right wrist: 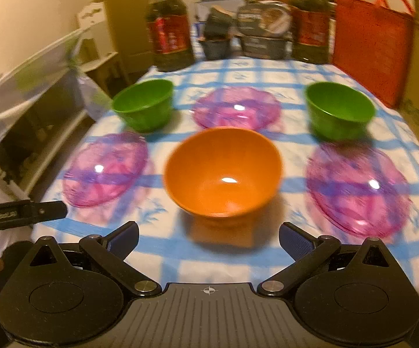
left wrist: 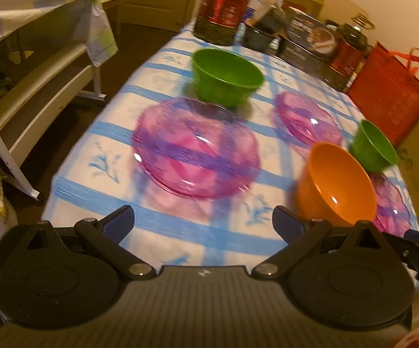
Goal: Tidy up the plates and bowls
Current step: 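Grasp a pink plate rim with the left tool while the right tool grasps another pink plate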
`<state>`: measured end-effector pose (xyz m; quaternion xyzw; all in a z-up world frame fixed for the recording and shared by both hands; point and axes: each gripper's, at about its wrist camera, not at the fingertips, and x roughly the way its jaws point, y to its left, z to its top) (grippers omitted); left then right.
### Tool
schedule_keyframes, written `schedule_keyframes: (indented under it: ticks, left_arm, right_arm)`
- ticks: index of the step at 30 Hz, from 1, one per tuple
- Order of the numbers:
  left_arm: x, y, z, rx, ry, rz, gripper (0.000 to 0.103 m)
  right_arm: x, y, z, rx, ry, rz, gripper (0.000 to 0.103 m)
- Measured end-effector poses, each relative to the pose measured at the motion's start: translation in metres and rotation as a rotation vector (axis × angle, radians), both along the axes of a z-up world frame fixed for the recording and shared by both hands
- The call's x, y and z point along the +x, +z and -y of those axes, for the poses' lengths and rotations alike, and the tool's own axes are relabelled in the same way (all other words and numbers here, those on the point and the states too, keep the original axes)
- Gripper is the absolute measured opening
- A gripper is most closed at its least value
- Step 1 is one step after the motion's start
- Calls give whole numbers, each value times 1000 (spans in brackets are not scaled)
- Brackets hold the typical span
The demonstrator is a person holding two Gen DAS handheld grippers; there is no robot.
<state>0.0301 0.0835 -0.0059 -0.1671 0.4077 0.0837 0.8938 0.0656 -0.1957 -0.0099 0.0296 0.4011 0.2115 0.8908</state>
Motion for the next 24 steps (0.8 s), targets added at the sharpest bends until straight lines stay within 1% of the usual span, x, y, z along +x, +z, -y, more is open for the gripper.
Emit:
schedule_keyframes:
  ticks: [5, 10, 12, 15, 16, 17, 18, 20, 22, 24]
  left_arm:
    - [13, -5, -32, -13, 41, -5, 101]
    - [25, -10, -56, -11, 73, -15, 101]
    - [30, -12, -64, -12, 83, -15, 101]
    - [40, -17, -78, -22, 108, -19, 101]
    - [43, -19, -82, -30, 117, -17, 99]
    - [47, -21, -87, -38, 125, -18, 94]
    - [51, -24, -90, -47, 130, -21, 92]
    - [58, -28, -97, -52, 128, -18, 90]
    - [63, -31, -100, -40, 119, -16, 88]
    - [68, -35, -103, -33, 104, -23, 83]
  right_arm:
    - [16, 1, -39, 4, 76, 31, 102]
    - [34, -3, -79, -22, 138, 62, 101]
    - [43, -6, -93, -30, 164, 64, 88]
    - [60, -16, -114, -59, 185, 59, 82]
    - [63, -18, -119, -66, 191, 55, 81]
    - [68, -21, -124, -76, 195, 49, 76]
    - [72, -24, -128, -86, 197, 43, 72]
    - [82, -31, -136, -102, 200, 30, 67]
    - [91, -37, -145, -126, 202, 29, 65]
    - [98, -42, -152, -149, 204, 33, 63]
